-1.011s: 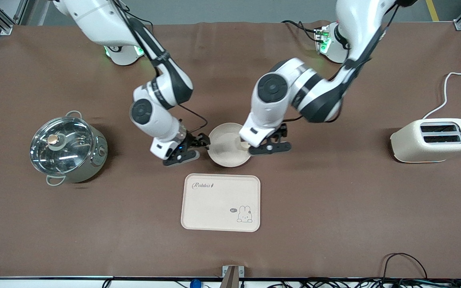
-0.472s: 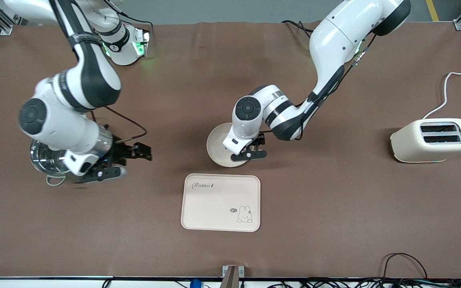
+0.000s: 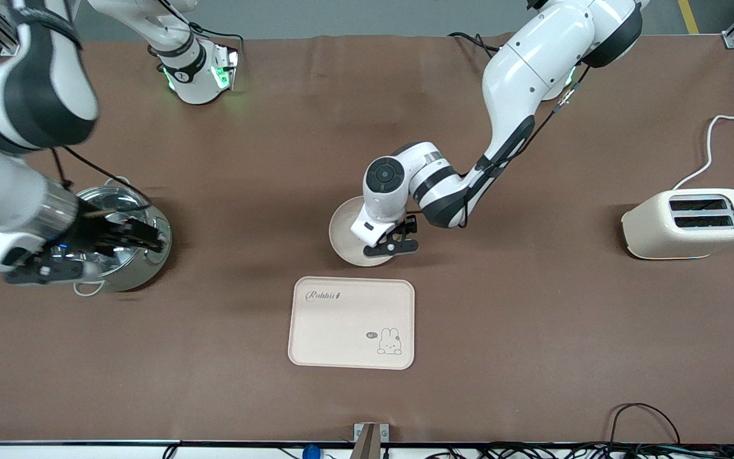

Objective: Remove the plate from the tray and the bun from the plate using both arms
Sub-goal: 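Grasp the bun with the left gripper while the right gripper withdraws, then carry the bun with the left gripper toward the toaster and lower it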

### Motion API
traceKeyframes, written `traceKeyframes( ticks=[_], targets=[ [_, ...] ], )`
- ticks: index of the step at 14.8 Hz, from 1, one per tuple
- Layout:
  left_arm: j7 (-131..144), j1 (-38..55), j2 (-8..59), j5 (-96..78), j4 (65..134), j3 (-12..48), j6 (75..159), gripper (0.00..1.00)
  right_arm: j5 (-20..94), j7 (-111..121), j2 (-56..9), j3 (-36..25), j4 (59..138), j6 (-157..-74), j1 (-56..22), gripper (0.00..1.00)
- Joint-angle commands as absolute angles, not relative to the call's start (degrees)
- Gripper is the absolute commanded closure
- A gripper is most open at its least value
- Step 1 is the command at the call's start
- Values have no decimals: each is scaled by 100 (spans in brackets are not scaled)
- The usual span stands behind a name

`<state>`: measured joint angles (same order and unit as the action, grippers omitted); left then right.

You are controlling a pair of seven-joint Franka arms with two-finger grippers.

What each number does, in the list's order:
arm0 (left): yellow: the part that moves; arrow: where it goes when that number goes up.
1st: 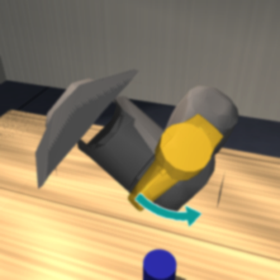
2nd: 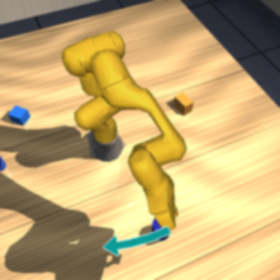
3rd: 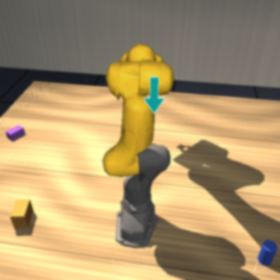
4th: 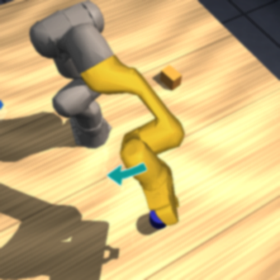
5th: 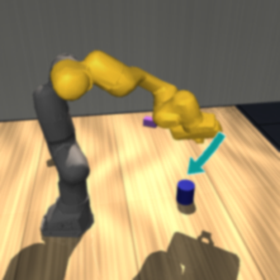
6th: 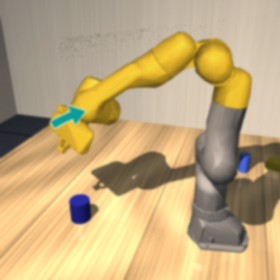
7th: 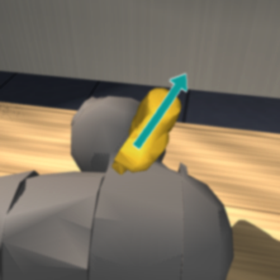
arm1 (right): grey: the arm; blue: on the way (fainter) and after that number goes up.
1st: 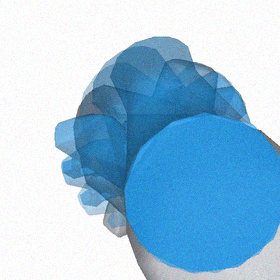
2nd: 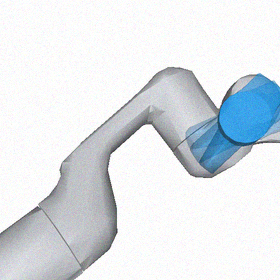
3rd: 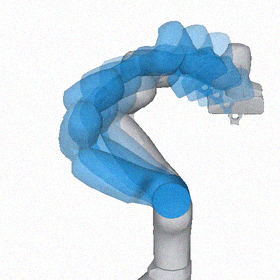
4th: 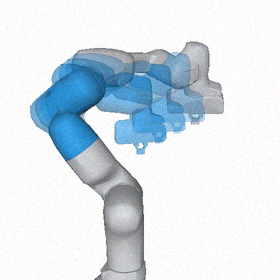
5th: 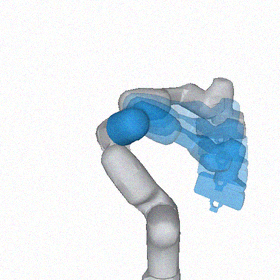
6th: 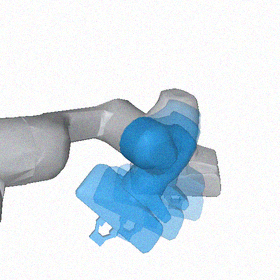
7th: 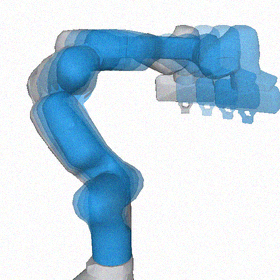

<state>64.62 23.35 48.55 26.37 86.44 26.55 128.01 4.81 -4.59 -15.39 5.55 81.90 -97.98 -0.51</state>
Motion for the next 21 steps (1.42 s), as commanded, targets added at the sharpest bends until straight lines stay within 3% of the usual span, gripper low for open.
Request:
traceKeyframes(
  ticks=[1, 2, 4, 7, 9, 13, 18, 21],
  targets=[
    [6644, 2408, 4878, 2778, 8640, 2628, 12867, 64, 97, -466, -1082, 668, 8253, -9449, 245, 0],
    [6714, 2408, 4878, 2777, 8640, 2628, 12867, 76, 105, -466, -942, 668, 8262, -9266, 290, 0],
    [6759, 2426, 4878, 2786, 8648, 2628, 12867, 81, 105, -483, -696, 563, 8270, -8687, 290, 0],
    [6759, 2426, 4852, 2760, 8648, 2637, 12858, 100, 167, -466, -502, 387, 8297, -8437, 281, 0],
    [6741, 2417, 4773, 2734, 8622, 2637, 12710, 100, 167, -335, -361, 203, 8306, -8420, 255, 0],
    [5971, 1936, 4308, 2340, 8473, 2838, 11595, 100, 167, 193, -290, -350, 8323, -8446, -43, 0],
    [4292, 530, 3885, 2109, 8578, 3338, 11058, 100, 167, 246, -220, -605, 8306, -8446, -297, 0],
    [2897, -882, 3771, 2136, 9051, 3778, 11354, 100, 167, 281, -62, -800, 8411, -8420, -431, 0]
  ],
)
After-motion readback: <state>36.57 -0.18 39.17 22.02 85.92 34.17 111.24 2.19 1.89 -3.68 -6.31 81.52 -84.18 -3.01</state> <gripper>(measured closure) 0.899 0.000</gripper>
